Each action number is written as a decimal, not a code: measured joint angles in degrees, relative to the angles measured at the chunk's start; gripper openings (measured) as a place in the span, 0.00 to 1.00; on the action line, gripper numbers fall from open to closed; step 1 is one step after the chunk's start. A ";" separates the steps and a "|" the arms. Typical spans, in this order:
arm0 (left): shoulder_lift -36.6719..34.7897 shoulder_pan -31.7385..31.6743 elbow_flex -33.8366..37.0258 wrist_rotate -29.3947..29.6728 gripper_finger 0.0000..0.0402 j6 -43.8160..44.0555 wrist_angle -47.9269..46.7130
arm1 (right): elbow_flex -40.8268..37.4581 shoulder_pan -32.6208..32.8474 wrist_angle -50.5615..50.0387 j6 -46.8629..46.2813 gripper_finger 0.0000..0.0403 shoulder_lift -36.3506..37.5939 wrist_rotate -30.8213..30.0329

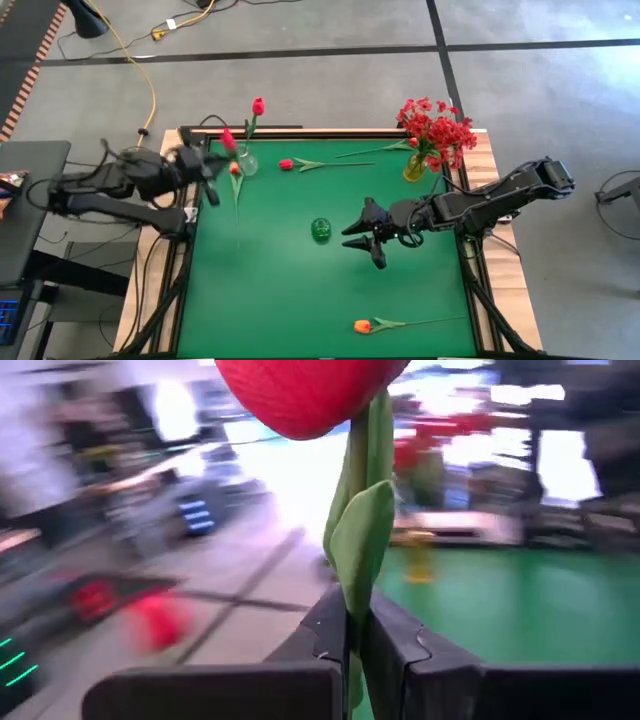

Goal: Sort flowers into vase by color
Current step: Put the bottom red tulip into the transparent vase

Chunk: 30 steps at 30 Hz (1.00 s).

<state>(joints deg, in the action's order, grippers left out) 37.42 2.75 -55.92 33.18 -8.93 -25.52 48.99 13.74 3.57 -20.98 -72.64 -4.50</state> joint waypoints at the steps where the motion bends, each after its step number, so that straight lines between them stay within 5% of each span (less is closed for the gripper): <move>1: -1.37 -1.91 1.00 1.36 0.00 0.72 0.80 | 0.00 0.00 0.04 -0.04 0.43 0.00 -0.02; 10: -5.58 -16.58 9.06 2.71 0.00 -3.49 13.86 | 0.00 -0.04 1.62 -0.09 0.43 0.00 -1.87; 30: 0.14 -38.04 10.22 -16.31 0.00 4.49 14.53 | 0.00 -0.44 2.27 -1.47 0.43 0.00 -2.09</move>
<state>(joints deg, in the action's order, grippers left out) 37.56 -35.28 -45.69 16.87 -4.45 -10.99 48.99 13.30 5.84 -22.45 -72.64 -6.59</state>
